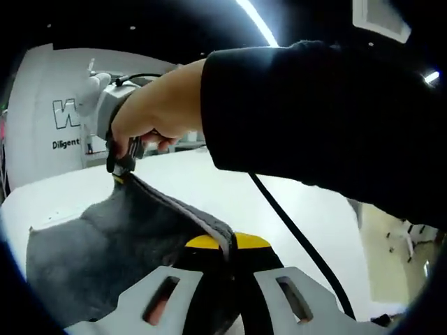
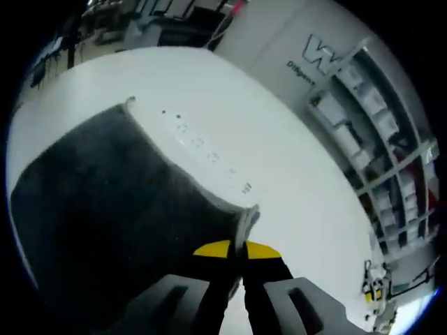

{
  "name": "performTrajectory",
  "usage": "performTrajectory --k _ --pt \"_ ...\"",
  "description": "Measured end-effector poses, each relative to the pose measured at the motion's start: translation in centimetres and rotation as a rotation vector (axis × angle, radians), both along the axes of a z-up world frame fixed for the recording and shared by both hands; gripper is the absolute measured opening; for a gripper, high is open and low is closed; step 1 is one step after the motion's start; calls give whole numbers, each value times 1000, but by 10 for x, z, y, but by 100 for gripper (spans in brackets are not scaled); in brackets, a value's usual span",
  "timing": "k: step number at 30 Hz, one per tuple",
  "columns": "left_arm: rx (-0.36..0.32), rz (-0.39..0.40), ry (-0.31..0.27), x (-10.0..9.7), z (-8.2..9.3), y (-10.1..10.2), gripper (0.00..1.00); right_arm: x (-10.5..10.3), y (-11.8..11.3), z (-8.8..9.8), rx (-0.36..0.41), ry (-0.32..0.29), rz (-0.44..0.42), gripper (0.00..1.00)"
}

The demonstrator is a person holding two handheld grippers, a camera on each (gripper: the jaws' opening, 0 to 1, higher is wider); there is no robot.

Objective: Open the folded towel by lifting each exposed corner and separating the folded layers until the towel lies flat within the target outline without major curled edges

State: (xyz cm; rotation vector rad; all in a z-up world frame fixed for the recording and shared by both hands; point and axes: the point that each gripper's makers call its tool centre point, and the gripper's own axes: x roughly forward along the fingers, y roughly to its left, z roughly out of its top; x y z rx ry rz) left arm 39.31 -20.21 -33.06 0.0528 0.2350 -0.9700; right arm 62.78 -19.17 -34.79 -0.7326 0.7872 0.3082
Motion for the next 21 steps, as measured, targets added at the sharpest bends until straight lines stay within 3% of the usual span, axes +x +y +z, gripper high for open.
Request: performTrajectory --k 21 --pt "39 -12 67 7 -28 -15 4 9 -12 -38 -17 39 25 0"
